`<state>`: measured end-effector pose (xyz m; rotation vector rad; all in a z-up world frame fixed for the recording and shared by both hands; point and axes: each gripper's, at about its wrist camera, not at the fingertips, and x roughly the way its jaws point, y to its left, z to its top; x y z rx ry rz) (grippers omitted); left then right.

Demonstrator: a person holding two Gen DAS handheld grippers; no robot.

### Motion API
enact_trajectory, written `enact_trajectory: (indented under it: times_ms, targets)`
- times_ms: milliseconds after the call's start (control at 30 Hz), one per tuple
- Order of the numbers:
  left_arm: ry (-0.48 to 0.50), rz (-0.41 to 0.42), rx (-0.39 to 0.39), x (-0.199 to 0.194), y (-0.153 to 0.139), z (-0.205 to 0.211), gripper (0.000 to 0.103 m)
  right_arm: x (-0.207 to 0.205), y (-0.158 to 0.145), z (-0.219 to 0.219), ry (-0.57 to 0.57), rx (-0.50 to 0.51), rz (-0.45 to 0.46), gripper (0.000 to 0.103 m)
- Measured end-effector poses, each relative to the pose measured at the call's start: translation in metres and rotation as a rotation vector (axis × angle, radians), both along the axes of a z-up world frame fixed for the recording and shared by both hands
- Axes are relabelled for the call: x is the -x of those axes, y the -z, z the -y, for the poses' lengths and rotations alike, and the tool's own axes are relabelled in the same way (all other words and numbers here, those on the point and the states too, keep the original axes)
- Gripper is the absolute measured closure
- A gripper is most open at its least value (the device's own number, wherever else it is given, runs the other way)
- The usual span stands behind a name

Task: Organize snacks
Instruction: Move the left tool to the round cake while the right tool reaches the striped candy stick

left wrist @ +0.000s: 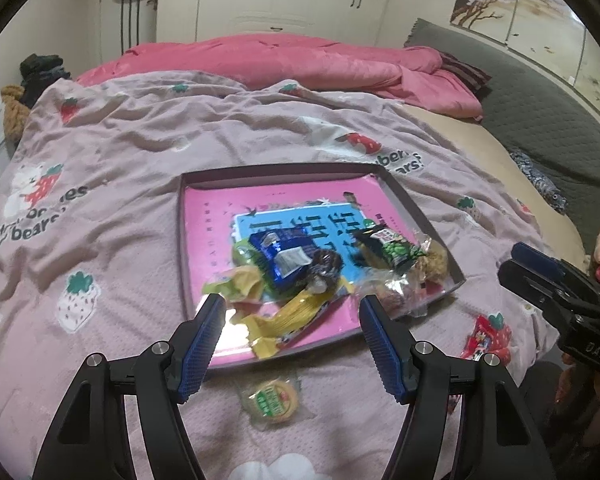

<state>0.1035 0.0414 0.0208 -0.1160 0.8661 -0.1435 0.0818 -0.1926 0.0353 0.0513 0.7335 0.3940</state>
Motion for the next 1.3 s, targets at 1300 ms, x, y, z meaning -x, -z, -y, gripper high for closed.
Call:
enact_trajectory:
  times_ms: [1300]
  targets:
    - [-0.008, -0.157, -0.057, 0.024, 0.056, 0.003, 0.032, 0.025, 0.088, 0.002, -0.004, 0.020, -0.311, 0.045]
